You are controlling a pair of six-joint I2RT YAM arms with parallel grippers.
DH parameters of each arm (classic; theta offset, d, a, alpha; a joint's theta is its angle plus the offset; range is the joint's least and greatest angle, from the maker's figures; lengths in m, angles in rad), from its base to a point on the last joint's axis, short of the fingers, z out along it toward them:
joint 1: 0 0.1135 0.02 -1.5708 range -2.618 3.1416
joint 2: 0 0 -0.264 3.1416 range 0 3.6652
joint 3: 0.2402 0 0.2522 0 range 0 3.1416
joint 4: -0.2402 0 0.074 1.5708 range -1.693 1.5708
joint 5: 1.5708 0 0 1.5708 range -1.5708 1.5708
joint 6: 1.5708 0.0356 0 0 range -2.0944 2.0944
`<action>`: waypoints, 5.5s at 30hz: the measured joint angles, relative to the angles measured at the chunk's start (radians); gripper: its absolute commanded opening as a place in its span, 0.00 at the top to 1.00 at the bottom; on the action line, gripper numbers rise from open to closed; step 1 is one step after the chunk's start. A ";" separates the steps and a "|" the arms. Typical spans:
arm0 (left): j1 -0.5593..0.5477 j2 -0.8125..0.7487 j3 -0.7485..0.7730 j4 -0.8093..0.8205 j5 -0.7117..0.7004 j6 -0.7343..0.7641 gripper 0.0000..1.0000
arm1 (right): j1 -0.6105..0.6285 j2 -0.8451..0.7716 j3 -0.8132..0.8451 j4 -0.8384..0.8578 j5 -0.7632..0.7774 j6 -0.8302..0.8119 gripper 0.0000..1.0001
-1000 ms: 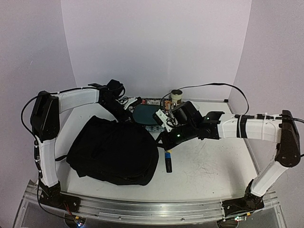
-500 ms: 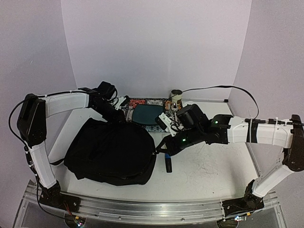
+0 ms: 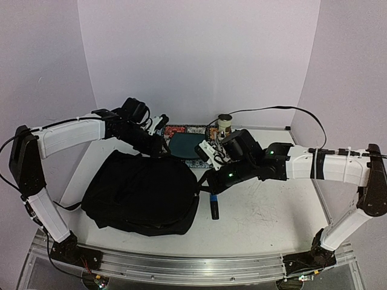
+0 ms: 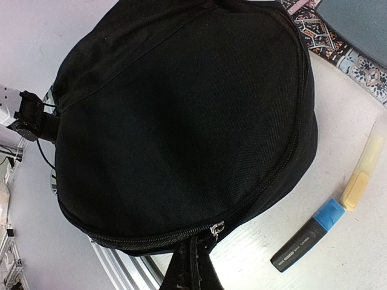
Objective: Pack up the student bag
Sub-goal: Hold the largest pocket of the student bag, then zip the student bag into the largest pocket of the bag, then place the largest pocket of the bag in the student bag, then hold the largest pocket of the student bag.
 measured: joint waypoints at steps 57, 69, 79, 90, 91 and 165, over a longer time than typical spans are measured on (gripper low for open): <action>-0.197 0.322 0.159 0.022 0.112 -0.515 1.00 | 0.050 0.092 0.026 0.065 0.005 0.006 1.00; -0.194 0.380 0.264 -0.022 0.109 -0.515 1.00 | 0.181 0.088 0.026 0.049 0.005 0.007 1.00; -0.194 0.431 0.356 -0.069 0.111 -0.516 0.90 | 0.232 0.101 0.071 0.026 0.030 0.004 0.95; -0.179 0.262 0.178 0.010 -0.039 -0.477 0.58 | 0.246 0.061 0.068 0.012 0.153 0.105 0.51; -0.177 0.231 0.151 0.011 -0.052 -0.473 0.57 | 0.236 0.048 0.065 0.012 0.159 0.113 0.49; -0.630 0.013 0.016 -0.320 -0.210 -0.437 0.70 | -0.021 0.167 -0.063 0.162 0.011 0.575 0.47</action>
